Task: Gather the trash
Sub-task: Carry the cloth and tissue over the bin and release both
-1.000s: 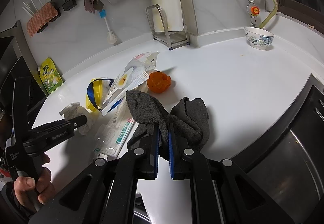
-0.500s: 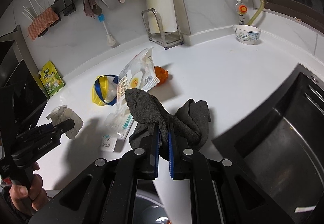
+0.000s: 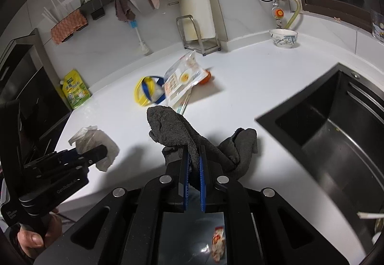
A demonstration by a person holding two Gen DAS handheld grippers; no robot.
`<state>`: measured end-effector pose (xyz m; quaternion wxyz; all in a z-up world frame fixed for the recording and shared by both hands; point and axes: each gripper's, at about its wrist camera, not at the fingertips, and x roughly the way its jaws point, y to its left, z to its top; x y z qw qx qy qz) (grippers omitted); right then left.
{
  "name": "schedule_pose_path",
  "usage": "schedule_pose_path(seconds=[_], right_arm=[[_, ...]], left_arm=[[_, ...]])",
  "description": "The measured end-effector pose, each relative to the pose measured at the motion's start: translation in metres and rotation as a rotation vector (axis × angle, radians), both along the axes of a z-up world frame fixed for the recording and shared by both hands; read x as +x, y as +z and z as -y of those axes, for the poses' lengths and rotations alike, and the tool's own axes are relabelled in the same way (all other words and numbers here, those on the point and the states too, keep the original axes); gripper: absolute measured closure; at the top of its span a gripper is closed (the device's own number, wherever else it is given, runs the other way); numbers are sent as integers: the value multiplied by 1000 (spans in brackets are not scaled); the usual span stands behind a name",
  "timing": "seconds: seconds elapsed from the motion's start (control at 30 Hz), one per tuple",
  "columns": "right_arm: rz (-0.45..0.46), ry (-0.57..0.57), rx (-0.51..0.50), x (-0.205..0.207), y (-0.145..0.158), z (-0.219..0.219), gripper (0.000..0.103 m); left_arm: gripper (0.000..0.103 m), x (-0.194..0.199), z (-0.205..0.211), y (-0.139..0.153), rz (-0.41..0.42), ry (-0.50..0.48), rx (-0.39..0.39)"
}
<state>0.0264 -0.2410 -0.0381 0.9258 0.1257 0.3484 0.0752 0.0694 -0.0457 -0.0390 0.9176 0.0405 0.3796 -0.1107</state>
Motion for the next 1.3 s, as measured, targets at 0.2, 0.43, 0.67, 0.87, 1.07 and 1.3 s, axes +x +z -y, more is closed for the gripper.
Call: schedule_pose_path(seconds=[0.2,0.43,0.67,0.87,1.07,1.3], right_arm=[[-17,-4,16,-41,-5,-6,96],[-35,-17,22,-79,-12,-11,96],[-68,-35,35,-99,-31,-14,96],[-111,-32,37,-104,-52,-21,96],[-149,-23,41,-98,-66,-26,96],[-185,-20,41,-92,-77,-28,96]], left_arm=[[68,-33,7,-8,-12,-61,15],[68,-61,14,-19,-30,-107,20],[68,-75,16,-34,-49,-125,15],[68,-78,17,-49,-74,-121,30],[68,-76,15,-62,-120,-111,28],[57,-76,14,-64,-125,-99,29]])
